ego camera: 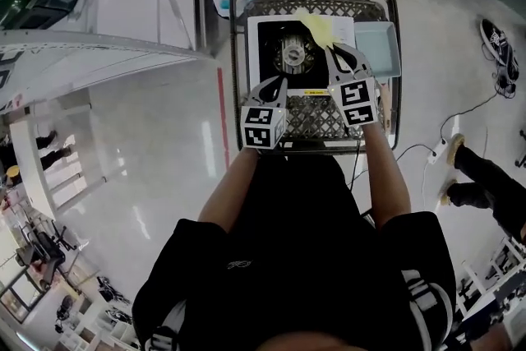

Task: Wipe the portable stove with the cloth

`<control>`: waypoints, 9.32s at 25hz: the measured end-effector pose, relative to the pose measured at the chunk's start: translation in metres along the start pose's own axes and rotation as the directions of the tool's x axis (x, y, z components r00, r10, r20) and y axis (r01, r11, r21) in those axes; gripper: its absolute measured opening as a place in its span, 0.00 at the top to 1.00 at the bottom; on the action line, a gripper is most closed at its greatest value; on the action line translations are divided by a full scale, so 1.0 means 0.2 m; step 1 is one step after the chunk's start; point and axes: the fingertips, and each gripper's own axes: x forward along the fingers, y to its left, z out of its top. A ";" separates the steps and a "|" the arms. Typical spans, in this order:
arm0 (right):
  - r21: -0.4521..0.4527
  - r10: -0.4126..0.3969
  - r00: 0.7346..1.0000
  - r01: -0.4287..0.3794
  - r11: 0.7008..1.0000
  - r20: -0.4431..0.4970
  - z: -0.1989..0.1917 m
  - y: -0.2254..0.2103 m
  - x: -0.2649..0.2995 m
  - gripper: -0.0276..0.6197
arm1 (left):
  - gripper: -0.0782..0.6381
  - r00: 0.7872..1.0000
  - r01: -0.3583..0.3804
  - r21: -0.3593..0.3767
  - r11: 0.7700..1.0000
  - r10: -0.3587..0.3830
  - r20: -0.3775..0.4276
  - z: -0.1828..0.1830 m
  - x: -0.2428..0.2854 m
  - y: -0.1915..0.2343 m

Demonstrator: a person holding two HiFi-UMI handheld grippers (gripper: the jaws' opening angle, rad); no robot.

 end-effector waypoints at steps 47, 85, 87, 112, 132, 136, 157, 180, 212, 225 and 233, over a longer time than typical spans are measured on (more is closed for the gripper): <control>-0.102 0.144 0.924 -0.191 0.976 -0.354 -0.69 0.05 0.38 0.94 | 0.87 0.998 0.002 0.038 0.999 0.001 -0.057 -0.08 -0.01 -0.15; 0.103 0.250 0.915 -0.229 0.968 -0.317 -0.95 0.30 -0.05 0.94 | 0.87 0.987 0.100 0.088 0.991 -0.088 -0.131 -0.21 0.10 -0.38; 0.106 0.255 0.913 -0.233 0.967 -0.319 -0.97 0.32 -0.07 0.94 | 0.87 0.986 0.103 0.092 0.990 -0.090 -0.137 -0.21 0.11 -0.39; 0.161 0.270 0.905 -0.228 0.960 -0.329 -1.17 0.49 -0.24 0.94 | 0.87 0.971 0.166 0.139 0.976 -0.137 -0.193 -0.27 0.17 -0.55; -0.061 0.024 1.000 -0.023 0.998 0.016 -0.31 -0.43 -0.28 0.94 | 0.87 0.998 0.050 0.083 0.995 -0.048 -0.028 0.06 0.29 -0.64; -0.116 -0.022 1.000 0.023 0.993 0.014 -0.26 -0.63 -0.14 0.94 | 0.87 0.999 0.045 0.089 0.995 -0.043 -0.028 0.13 0.34 -0.66; 0.026 0.146 0.964 -0.144 0.989 -0.221 -0.73 -0.52 0.39 0.94 | 0.87 0.991 -0.005 0.041 0.999 0.010 -0.133 -0.06 0.35 -0.56; 0.031 0.149 0.953 -0.146 0.989 -0.263 -0.93 -0.22 0.04 0.94 | 0.87 0.996 -0.039 0.039 0.999 0.041 -0.076 -0.12 0.18 -0.55; 0.044 0.074 0.955 -0.064 0.997 -0.287 -1.13 0.11 -0.36 0.94 | 0.87 1.000 0.012 0.030 0.999 -0.011 -0.026 -0.28 -0.09 -0.68; 0.120 -0.035 0.998 0.029 0.992 0.048 -0.55 0.19 -0.75 0.94 | 0.87 0.990 -0.032 0.023 0.999 0.028 0.137 -0.12 -0.40 -0.64; 0.080 0.001 0.970 -0.021 0.997 0.242 -0.26 0.45 -1.07 0.94 | 0.87 0.961 -0.021 0.041 0.999 0.009 0.278 0.01 -0.61 -0.75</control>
